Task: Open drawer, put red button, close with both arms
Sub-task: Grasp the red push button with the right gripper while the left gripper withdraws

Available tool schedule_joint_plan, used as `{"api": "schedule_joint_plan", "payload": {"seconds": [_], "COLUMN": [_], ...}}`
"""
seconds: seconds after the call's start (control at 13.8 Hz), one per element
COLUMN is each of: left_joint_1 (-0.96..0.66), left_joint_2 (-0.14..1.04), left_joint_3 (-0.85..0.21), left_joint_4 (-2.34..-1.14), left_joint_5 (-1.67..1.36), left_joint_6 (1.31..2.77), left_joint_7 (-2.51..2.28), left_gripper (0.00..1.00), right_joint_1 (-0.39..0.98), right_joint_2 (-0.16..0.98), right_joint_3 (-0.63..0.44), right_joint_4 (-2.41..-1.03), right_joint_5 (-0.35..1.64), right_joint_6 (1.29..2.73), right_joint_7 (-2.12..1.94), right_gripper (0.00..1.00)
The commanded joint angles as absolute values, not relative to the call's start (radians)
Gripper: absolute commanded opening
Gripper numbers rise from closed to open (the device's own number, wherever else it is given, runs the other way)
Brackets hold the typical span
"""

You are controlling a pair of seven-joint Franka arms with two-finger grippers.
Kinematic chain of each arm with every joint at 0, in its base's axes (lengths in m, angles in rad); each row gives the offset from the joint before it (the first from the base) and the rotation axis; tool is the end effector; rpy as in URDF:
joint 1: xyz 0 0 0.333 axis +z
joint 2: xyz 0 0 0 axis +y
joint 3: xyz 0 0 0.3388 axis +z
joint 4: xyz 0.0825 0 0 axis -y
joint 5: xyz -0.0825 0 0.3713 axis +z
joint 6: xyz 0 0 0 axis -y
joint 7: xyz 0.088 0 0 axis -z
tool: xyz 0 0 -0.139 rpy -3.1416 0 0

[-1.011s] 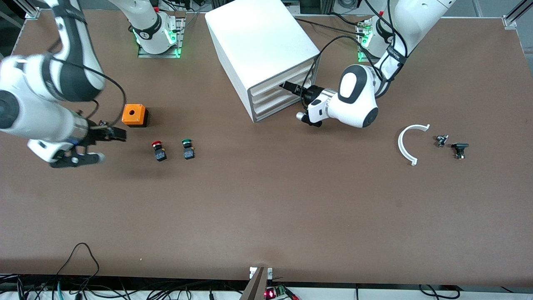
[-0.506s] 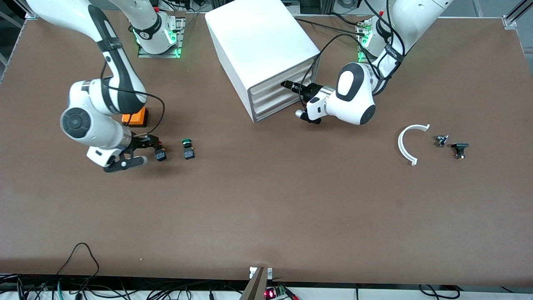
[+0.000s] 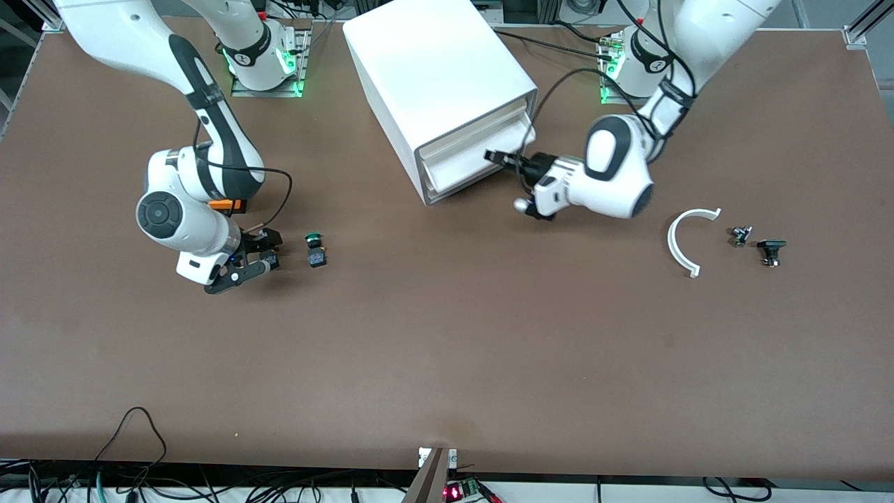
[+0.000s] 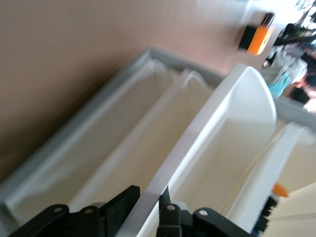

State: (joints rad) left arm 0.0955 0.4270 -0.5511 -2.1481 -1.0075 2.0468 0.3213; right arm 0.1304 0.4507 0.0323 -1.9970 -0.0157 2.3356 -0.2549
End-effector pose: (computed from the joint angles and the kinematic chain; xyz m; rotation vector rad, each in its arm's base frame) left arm 0.4480 -0.2978 0.2426 2.1248 -0.0460 -0.6408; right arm 0.5870 0.0954 0.2215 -3.0571 -0.6623 0.1746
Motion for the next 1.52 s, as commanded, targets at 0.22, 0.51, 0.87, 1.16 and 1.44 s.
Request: {"api": "schedule_joint_plan", "payload": {"seconds": [0.22,0.51,0.87,1.16,1.44], "left_joint_1": [0.143,0.205,0.222,0.215,0.209], "left_joint_2": [0.402,0.324,0.093,0.025,-0.001], "left_joint_3": [-0.48,-0.479,-0.358,-0.285,-0.27], "left_joint_4": [-2.103,-2.105,-2.1,-1.912,-1.757], "left_joint_5": [-1.006,-1.003,-0.59,-0.121,0.081], "left_joint_6": [2.129,2.125,2.025,1.837,1.737], "left_joint_7": [0.285,0.285,0.279,0.279,0.287], "left_gripper": [0.99,1.0,1.0,1.0,1.0], "right_joint_1": [0.12,0.117,0.117,0.118,0.118], "right_joint_2": [0.509,0.528,0.541,0.549,0.552], "right_joint_3": [0.038,0.038,0.038,0.038,0.04], "right_joint_4": [-2.006,-2.002,-2.003,-2.002,-1.999], "right_joint_5": [-0.002,-0.002,-0.005,-0.005,-0.006], "right_joint_6": [2.428,2.45,2.454,2.45,2.448], "right_joint_7": [-0.273,-0.273,-0.287,-0.288,-0.282], "right_gripper": [1.0,0.99,0.83,0.59,0.39]}}
